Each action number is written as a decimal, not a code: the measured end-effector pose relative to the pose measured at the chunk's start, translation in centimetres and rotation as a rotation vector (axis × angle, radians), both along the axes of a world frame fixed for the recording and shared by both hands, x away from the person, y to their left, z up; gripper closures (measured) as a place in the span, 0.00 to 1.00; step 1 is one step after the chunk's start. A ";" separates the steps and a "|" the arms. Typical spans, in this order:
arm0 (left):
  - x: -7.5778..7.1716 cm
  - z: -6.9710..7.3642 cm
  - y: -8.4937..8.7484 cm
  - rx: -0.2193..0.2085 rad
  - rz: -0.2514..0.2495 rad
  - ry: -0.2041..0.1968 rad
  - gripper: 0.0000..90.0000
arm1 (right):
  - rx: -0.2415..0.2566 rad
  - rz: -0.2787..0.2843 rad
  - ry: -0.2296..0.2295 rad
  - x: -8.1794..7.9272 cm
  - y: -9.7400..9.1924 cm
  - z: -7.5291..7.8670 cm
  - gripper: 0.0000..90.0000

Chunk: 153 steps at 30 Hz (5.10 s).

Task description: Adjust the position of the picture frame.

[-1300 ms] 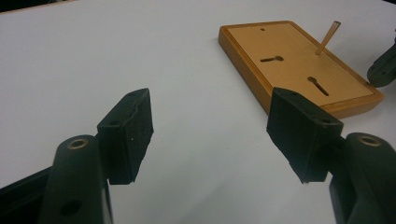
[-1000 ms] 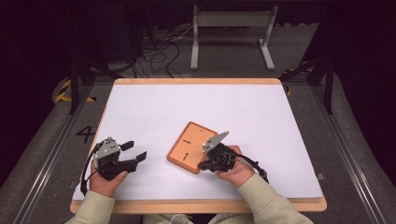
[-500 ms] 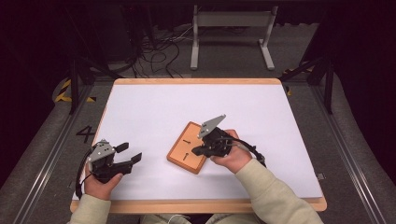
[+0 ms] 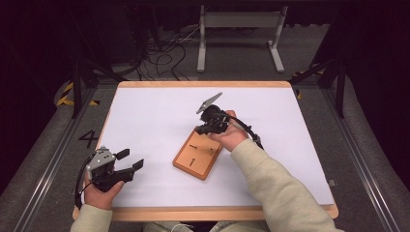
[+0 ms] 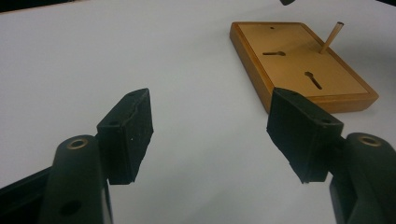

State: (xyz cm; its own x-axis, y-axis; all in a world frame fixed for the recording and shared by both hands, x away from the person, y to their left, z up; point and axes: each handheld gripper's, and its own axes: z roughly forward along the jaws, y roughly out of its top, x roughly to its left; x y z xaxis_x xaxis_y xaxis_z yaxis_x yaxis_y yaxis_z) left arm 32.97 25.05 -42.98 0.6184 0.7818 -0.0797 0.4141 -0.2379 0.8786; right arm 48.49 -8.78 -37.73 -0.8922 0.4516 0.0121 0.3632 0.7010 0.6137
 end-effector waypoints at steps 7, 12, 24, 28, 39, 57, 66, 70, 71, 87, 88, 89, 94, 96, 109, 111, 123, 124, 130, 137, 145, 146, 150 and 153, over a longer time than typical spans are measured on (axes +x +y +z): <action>0.0 0.1 0.0 -0.009 -0.001 -0.006 0.35 | -0.027 -0.033 0.010 2.6 1.6 -1.0 1.00; 0.1 0.0 0.1 -0.014 0.000 -0.005 0.35 | -0.025 -0.044 0.016 4.3 2.4 -1.9 1.00; 0.4 -0.1 0.2 -0.022 -0.003 0.001 0.35 | -0.146 -0.053 0.033 6.3 3.9 -4.7 1.00; 0.3 -0.1 0.1 -0.020 -0.005 0.002 0.35 | -0.163 -0.052 0.033 6.2 4.0 -4.7 1.00; 0.4 -0.1 -0.5 -0.010 -0.026 0.001 0.35 | -0.216 -0.074 0.063 4.5 1.3 -4.4 1.00; 0.7 0.0 -2.1 0.026 -0.100 0.002 0.51 | -0.155 -0.088 0.105 -0.2 -3.9 -4.6 1.00; 0.5 0.4 -2.5 0.021 -0.189 0.016 0.90 | -0.079 -0.126 0.098 -1.6 -5.7 -4.3 1.00; 0.4 0.5 -3.0 0.022 -0.233 0.025 1.00 | 0.007 -0.122 0.068 -2.5 -6.8 -3.7 1.00; 0.4 0.6 -3.2 0.025 -0.248 0.028 1.00 | 0.018 -0.125 0.057 -2.9 -7.2 -3.5 1.00; 0.3 1.0 -7.4 0.002 -0.421 0.062 1.00 | 0.185 -0.160 0.040 -6.8 -12.7 -3.3 1.00; 0.3 1.0 -7.7 -0.001 -0.437 0.064 1.00 | 0.192 -0.165 0.043 -6.9 -13.0 -3.5 1.00; 0.2 1.0 -8.1 -0.001 -0.455 0.071 1.00 | 0.200 -0.169 0.052 -6.9 -13.2 -3.5 1.00; -0.1 0.5 -9.4 0.013 -0.500 0.088 1.00 | 0.216 -0.187 0.060 -7.1 -14.0 -3.6 1.00; -0.2 0.1 -10.0 0.024 -0.525 0.105 1.00 | 0.217 -0.194 0.061 -7.3 -14.2 -3.7 1.00; -1.0 -1.1 -13.0 0.127 -0.685 0.173 1.00 | 0.226 -0.216 0.086 -7.4 -14.9 -4.4 0.99; -1.0 -1.3 -13.2 0.143 -0.701 0.186 1.00 | 0.226 -0.218 0.085 -7.4 -15.0 -4.4 0.99; -1.1 -2.5 -14.1 0.250 -0.740 0.230 1.00 | 0.233 -0.219 0.089 -7.4 -15.1 -4.4 0.98; -1.1 -2.5 -14.1 0.251 -0.740 0.235 1.00 | 0.233 -0.218 0.088 -7.4 -15.1 -4.4 0.98; -0.6 -2.6 -13.8 0.252 -0.689 0.210 1.00 | 0.236 -0.220 0.086 -7.5 -15.2 -4.3 0.98; 0.5 -2.8 -12.9 0.221 -0.619 0.217 1.00 | 0.238 -0.223 0.083 -7.6 -15.3 -4.2 0.98; 1.2 -2.8 -12.4 0.204 -0.582 0.219 1.00 | 0.242 -0.232 0.078 -7.7 -15.7 -4.1 0.98; 1.2 -2.8 -12.4 0.202 -0.582 0.227 1.00 | 0.242 -0.235 0.077 -7.8 -15.7 -4.1 0.98; 1.2 -2.7 -12.1 0.197 -0.577 0.202 1.00 | 0.240 -0.236 0.071 -7.9 -15.8 -4.0 0.96; 1.1 -2.1 -11.4 0.131 -0.601 0.188 0.95 | 0.243 -0.235 0.049 -8.1 -15.8 -3.8 0.93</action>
State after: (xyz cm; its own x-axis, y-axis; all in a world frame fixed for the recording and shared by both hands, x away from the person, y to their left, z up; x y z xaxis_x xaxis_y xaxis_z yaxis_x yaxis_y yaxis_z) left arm 34.02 13.66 -45.04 0.9363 0.3142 -0.1567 0.3193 -0.5763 0.7523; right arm 40.42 -24.60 -41.53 -0.7600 0.6230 0.1852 0.5307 0.4304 0.7301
